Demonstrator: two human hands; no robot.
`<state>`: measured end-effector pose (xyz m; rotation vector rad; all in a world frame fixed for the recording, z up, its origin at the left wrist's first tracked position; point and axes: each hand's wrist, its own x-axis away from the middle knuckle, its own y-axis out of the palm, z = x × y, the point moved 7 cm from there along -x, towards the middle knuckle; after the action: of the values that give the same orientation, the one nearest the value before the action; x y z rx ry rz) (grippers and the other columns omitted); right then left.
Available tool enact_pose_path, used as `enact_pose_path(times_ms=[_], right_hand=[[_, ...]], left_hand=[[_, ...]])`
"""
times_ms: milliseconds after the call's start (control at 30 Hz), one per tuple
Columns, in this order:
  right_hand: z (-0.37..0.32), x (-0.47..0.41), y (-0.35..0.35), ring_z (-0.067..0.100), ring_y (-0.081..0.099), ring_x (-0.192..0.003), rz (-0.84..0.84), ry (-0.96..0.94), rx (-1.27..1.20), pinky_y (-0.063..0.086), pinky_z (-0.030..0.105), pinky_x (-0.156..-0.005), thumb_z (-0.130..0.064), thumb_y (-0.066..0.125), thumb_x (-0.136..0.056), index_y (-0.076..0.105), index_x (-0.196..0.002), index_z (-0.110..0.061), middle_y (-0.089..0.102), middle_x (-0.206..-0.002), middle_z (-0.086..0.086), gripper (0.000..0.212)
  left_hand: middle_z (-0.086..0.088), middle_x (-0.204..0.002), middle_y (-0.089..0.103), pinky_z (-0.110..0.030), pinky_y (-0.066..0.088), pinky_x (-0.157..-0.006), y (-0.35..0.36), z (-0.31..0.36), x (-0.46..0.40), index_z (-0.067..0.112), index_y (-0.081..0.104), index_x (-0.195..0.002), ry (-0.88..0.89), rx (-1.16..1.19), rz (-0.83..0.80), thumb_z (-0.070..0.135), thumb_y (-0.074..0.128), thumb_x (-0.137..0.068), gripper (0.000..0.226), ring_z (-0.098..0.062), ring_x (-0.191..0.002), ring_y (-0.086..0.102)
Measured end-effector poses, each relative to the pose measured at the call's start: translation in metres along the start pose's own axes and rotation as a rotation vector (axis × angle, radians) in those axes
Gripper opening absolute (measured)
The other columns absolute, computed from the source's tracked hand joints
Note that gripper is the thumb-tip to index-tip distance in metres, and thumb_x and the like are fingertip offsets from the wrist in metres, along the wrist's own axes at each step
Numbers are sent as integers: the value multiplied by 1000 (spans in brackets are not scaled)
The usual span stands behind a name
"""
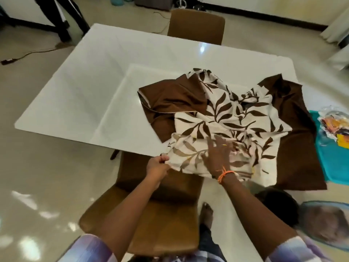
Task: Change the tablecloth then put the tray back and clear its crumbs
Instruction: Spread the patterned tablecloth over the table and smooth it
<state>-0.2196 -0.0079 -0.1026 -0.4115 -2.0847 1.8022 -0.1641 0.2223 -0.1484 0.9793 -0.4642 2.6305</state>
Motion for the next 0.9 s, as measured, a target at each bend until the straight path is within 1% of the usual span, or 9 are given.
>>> enact_pose_path(times_ms=[67, 100, 300, 400, 500, 600, 667, 733, 900], right_hand=[[-55, 16, 16, 31, 51, -122, -108, -60, -193, 42, 46, -102, -33, 64, -83, 51, -133, -22, 53, -134, 10, 53], [-80, 23, 22, 27, 54, -119, -158, -78, -245, 45, 42, -98, -34, 59, -86, 51, -133, -25, 55, -132, 6, 48], [-138, 40, 32, 27, 45, -129, -319, -11, -294, 39, 45, -103, -28, 47, -96, 39, -142, -25, 48, -141, 7, 47], [-146, 29, 32, 26, 43, -132, -332, -2, -316, 39, 48, -104, -27, 47, -96, 34, -146, -24, 42, -148, 5, 52], [-150, 15, 32, 31, 49, -125, -311, 66, -354, 44, 50, -99, -27, 49, -94, 23, -149, -23, 45, -142, 10, 61], [-154, -1, 34, 37, 48, -124, -300, 104, -315, 44, 53, -96, -27, 50, -93, 11, -151, -23, 39, -144, 13, 70], [-158, -13, 38, 36, 49, -124, -292, 124, -298, 46, 53, -94, -28, 51, -92, 5, -151, -26, 39, -146, 14, 75], [-160, -26, 43, 35, 47, -127, -274, 164, -319, 45, 52, -96, -29, 52, -90, 2, -152, -27, 36, -149, 14, 79], [-175, -52, 54, 38, 47, -126, -113, 334, -172, 46, 49, -97, -23, 46, -92, 8, -153, -15, 33, -149, 17, 72]], left_hand=[[0, -100, 66, -26, 47, -62, -10, 6, 3, 17, 67, -110, 71, -70, -77, -2, 57, -89, 30, -14, -75, 60], [1, -100, 67, -25, 48, -65, -18, 13, 6, 18, 68, -111, 113, -109, -105, 0, 55, -90, 30, -14, -77, 61], [-4, -93, 69, -26, 51, -63, -56, 27, 4, 11, 70, -107, 193, -360, -164, 8, 49, -97, 24, -13, -72, 63], [0, -93, 67, -24, 52, -64, -81, 35, -4, 8, 70, -102, 196, -421, -99, 7, 49, -97, 22, -15, -75, 64], [-4, -85, 68, -33, 53, -67, -107, 51, -15, 7, 68, -81, 302, -581, 7, 10, 50, -96, 24, -18, -72, 65], [-4, -63, 56, -28, 40, -51, -139, 63, -30, 6, 60, -69, 327, -693, 118, 18, 53, -95, 30, -18, -62, 57], [0, -60, 51, -25, 33, -48, -165, 74, -43, 8, 58, -71, 336, -751, 200, 23, 52, -96, 29, -16, -59, 53], [2, -69, 55, -24, 37, -52, -184, 83, -59, 11, 63, -82, 366, -901, 232, 27, 49, -97, 26, -15, -63, 55], [-6, -105, 61, -29, 45, -69, -200, 91, -114, 15, 67, -105, 535, -1452, 36, 30, 53, -94, 23, -23, -93, 63]])
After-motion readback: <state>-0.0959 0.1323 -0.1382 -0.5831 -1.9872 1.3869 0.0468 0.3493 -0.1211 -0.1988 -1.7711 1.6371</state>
